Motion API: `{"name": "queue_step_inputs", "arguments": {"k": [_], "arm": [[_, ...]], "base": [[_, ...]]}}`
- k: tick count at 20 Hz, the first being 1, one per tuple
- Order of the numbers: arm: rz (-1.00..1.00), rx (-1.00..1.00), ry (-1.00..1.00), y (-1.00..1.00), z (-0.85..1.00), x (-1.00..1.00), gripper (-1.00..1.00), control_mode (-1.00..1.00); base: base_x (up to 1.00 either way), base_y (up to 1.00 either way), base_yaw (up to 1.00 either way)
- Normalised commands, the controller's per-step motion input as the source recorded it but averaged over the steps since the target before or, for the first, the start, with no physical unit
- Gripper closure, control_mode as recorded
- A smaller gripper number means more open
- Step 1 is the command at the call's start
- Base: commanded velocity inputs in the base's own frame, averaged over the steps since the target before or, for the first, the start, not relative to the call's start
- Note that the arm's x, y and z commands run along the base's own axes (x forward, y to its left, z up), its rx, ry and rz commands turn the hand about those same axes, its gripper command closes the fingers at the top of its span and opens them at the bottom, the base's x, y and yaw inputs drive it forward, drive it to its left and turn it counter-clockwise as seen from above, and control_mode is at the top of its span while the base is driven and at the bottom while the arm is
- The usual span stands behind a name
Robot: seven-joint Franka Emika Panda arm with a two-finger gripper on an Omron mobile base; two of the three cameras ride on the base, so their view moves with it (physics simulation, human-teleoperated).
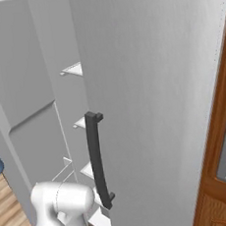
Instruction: Take the bottled waters from the counter and place them in the freezer to freeze. Close the freezer door after placing the bottles.
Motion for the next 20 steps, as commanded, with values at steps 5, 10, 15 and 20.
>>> {"name": "queue_step_inputs", "arguments": {"k": [5, 10, 15, 20], "arm": [[0.00, 0.00, 0.00, 0.00, 0.00, 0.00, 1.00, 1.00], [0.00, 0.00, 0.00, 0.00, 0.00, 0.00, 1.00, 1.00], [0.00, 0.00, 0.00, 0.00, 0.00, 0.00, 1.00, 1.00], [0.00, 0.00, 0.00, 0.00, 0.00, 0.00, 1.00, 1.00]], "base": [[0.31, 0.10, 0.00], [0.34, 0.15, 0.00], [0.40, 0.18, 0.00], [0.36, 0.14, 0.00]]}}
